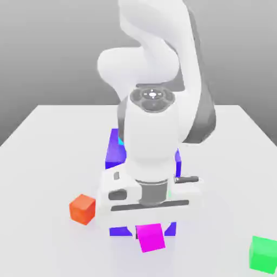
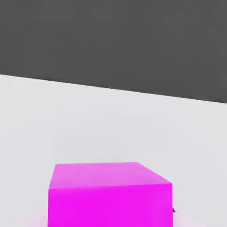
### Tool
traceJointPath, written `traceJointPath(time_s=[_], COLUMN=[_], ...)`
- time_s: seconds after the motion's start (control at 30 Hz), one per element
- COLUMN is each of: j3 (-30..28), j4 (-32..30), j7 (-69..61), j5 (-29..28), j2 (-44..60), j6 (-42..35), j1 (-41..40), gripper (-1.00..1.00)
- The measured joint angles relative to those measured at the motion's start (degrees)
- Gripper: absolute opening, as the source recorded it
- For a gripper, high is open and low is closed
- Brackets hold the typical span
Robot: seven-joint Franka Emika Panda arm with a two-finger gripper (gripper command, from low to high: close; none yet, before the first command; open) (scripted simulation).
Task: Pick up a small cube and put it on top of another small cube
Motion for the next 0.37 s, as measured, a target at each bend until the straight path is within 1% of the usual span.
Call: traceJointPath(time_s=[0.13,0.23,0.27,0.37], j3=[4.88,6.14,6.1,6.1], j4=[3.19,7.11,7.68,7.68], j7=[3.55,7.04,7.59,7.58], j5=[-1.84,-5.18,-5.77,-5.77], j2=[1.51,8.85,10.31,10.31], j6=[-1.36,2.2,3.1,3.11], j1=[6.3,11.86,12.7,12.7], gripper=[-1.0,-1.0,1.0,1.0])
